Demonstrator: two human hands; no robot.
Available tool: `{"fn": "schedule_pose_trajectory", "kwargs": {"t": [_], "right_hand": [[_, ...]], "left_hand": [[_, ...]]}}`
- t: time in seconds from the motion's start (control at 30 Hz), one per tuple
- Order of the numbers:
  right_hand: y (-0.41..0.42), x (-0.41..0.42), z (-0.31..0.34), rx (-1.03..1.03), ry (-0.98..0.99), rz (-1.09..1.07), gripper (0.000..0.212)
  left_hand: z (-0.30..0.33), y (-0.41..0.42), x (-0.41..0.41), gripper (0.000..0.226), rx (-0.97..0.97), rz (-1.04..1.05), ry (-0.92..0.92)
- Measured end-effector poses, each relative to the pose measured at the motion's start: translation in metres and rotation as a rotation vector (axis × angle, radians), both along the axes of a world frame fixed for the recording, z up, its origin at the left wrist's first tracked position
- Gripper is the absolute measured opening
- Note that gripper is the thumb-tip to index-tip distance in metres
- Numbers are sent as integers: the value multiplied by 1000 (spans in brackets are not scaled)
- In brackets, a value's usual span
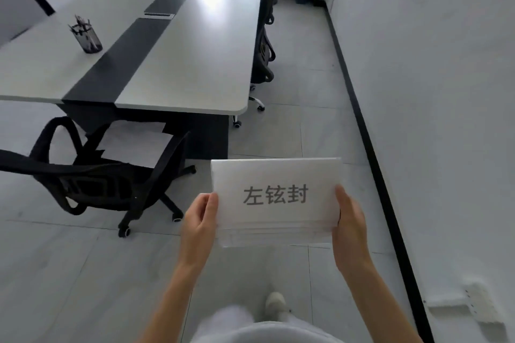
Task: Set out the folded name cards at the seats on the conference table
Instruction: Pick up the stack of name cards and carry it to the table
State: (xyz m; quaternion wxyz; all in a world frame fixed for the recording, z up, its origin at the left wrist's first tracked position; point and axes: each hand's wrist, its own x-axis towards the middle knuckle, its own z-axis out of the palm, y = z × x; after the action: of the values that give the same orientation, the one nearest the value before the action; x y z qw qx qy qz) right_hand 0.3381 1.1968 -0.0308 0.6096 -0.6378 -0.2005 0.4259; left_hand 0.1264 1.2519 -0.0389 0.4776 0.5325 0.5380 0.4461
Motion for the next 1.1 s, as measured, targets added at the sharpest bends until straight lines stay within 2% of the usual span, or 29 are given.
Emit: {"fn": "schedule_pose_trajectory", "kwargs": {"t": [0.1,0.33,0.6,0.73,0.8,0.97,1.03,1.1], "right_hand": [[76,23,9,15,-5,74,55],[244,53,4,29,-20,148,34],[431,76,-3,-2,-51,149,33],[517,78,-6,-9,-57,224,29],[563,77,-10,-17,-52,271,28],[691,75,-28,-7,-75,508,41],[744,73,-39,-29,-111,614,58],[797,69,-47,-39,-138,712,59]], "left_hand": [[4,58,20,29,8,73,3],[4,205,57,28,27,190,-21],[2,384,75,32,-28,193,-67],[-6,458,72,38,-58,248,-42],[-9,491,71,33,-73,280,-47],[-25,563,74,28,-59,392,-17],[-34,595,77,14,-84,476,10],[-41,626,83,9,-96,580,44]]}}
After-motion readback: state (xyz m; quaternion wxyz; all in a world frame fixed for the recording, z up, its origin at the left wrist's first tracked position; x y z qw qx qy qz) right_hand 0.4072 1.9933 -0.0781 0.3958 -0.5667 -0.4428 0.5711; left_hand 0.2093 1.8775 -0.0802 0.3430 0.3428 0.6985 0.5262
